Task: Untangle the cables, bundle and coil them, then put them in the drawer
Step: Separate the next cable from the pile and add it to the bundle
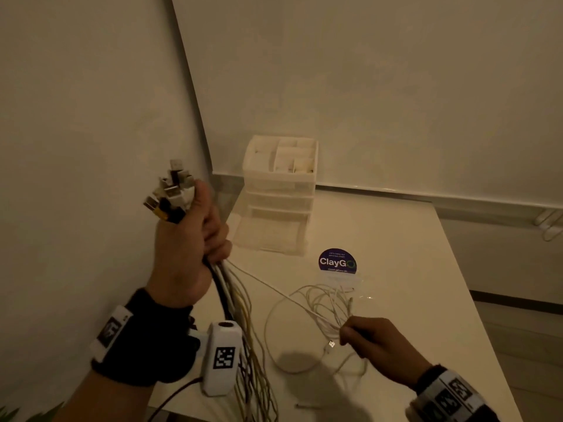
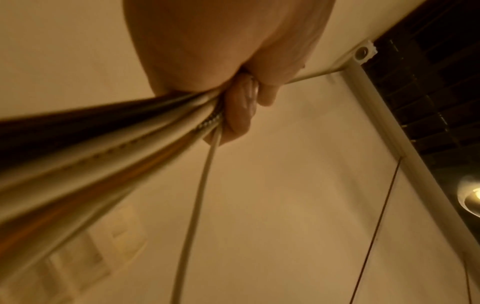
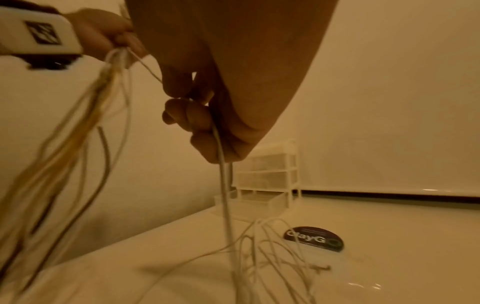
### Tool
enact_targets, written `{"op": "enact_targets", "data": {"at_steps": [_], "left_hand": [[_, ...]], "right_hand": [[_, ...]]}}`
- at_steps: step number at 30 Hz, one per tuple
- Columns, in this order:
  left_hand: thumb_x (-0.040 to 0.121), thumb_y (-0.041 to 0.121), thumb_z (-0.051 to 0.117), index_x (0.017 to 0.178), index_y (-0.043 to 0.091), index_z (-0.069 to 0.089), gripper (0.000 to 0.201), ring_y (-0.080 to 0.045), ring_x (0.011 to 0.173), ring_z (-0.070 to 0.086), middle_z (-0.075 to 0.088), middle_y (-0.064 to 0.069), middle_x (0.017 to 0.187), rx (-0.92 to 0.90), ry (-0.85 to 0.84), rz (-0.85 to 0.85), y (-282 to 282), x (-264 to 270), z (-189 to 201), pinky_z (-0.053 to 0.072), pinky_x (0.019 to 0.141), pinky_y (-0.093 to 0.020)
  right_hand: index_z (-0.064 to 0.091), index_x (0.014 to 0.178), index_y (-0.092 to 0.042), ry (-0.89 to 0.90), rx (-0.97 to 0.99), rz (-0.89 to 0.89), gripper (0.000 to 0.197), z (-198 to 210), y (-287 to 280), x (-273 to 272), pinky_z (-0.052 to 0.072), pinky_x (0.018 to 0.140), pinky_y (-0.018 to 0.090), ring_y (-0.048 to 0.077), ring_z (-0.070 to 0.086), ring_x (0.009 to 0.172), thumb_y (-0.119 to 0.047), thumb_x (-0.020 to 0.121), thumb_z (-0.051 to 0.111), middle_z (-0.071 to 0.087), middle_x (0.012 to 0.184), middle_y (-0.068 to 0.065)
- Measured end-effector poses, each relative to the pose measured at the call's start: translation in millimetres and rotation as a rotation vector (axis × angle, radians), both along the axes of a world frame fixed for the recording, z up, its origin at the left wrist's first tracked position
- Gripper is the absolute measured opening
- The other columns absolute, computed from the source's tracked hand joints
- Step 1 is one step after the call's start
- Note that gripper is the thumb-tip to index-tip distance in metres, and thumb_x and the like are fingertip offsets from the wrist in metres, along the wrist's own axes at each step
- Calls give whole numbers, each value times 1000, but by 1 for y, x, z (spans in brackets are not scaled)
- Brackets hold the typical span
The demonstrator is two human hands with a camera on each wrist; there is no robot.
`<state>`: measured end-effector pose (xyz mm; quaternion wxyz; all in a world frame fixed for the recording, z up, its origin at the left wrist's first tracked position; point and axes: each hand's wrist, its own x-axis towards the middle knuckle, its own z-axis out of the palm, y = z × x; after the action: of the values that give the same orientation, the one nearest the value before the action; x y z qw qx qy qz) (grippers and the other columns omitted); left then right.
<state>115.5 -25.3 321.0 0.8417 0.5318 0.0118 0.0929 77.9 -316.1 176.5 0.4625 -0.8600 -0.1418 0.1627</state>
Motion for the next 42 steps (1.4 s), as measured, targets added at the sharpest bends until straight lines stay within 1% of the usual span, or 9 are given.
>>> {"op": "enact_targets", "data": {"at_steps": [5, 10, 16, 23, 26, 28, 32, 37, 42], "left_hand": [[81, 24, 74, 60, 18, 47, 35, -11, 35, 21, 27, -2, 49, 233, 18, -157, -21, -15, -7, 22, 39, -15], [83, 21, 73, 55, 21, 62, 30, -14, 35, 30, 39, 4, 41, 585, 77, -237, -72, -22, -29, 29, 39, -21], [88, 22, 65, 53, 20, 51, 37, -13, 33, 26, 31, -2, 44, 491, 164, -307, -80, -20, -41, 27, 39, -20], [82, 13, 62, 56, 17, 57, 27, -14, 33, 28, 34, -1, 41, 481, 99, -172, -71, -17, -41, 28, 42, -22], [76, 14, 71, 56, 18, 56, 26, -11, 32, 22, 29, 2, 41, 291, 54, -57, -56, -9, -30, 24, 40, -17], [87, 15, 65, 62, 10, 51, 30, -8, 32, 19, 27, 4, 40, 177, 7, 33, -39, -4, -21, 23, 39, -14], [95, 17, 56, 63, 8, 50, 33, -9, 34, 21, 29, 2, 44, 138, -45, 189, -8, -4, -10, 22, 39, -14], [96, 21, 56, 63, 15, 48, 34, -8, 36, 23, 36, 4, 48, 86, -87, 306, 11, -8, -11, 20, 39, -16], [97, 25, 56, 64, 16, 48, 35, -5, 34, 25, 38, 9, 46, 47, -72, 408, 31, -15, -3, 20, 38, -16]], "right_hand": [[64, 67, -20, -108, 5, -114, 31, 31, -4, 14, 35, 56, 14, 2, 47, 51, -25, 96, 54, 57, 57, -13], [62, 65, -22, -119, 191, -76, 36, 84, 37, 14, 36, 53, 25, 7, 41, 50, -32, 97, 49, 47, 53, -7], [62, 73, -6, 59, 507, -162, 38, 100, 47, 10, 24, 52, 33, 15, 27, 51, -32, 96, 47, 34, 53, -1], [62, 74, -13, 94, 609, -65, 35, 88, 54, -1, 30, 52, 29, 15, 29, 52, -33, 98, 44, 35, 56, -2], [59, 78, -9, 108, 561, -10, 33, 70, 50, -6, 33, 53, 29, 16, 32, 53, -32, 96, 43, 37, 58, 1], [57, 80, -7, 105, 463, -14, 33, 52, 45, -9, 31, 53, 32, 15, 32, 53, -31, 97, 44, 38, 60, 2], [56, 77, -19, 21, 172, 21, 29, 24, 38, -23, 36, 58, 29, 11, 39, 56, -31, 100, 45, 44, 61, -4], [56, 78, -19, -6, 121, -6, 27, 22, 42, -28, 35, 58, 25, 9, 39, 57, -28, 101, 45, 44, 60, -4], [54, 70, -20, 187, 225, -16, 31, 10, 49, -52, 33, 56, 26, 12, 38, 56, -31, 98, 46, 41, 59, -2]]}}
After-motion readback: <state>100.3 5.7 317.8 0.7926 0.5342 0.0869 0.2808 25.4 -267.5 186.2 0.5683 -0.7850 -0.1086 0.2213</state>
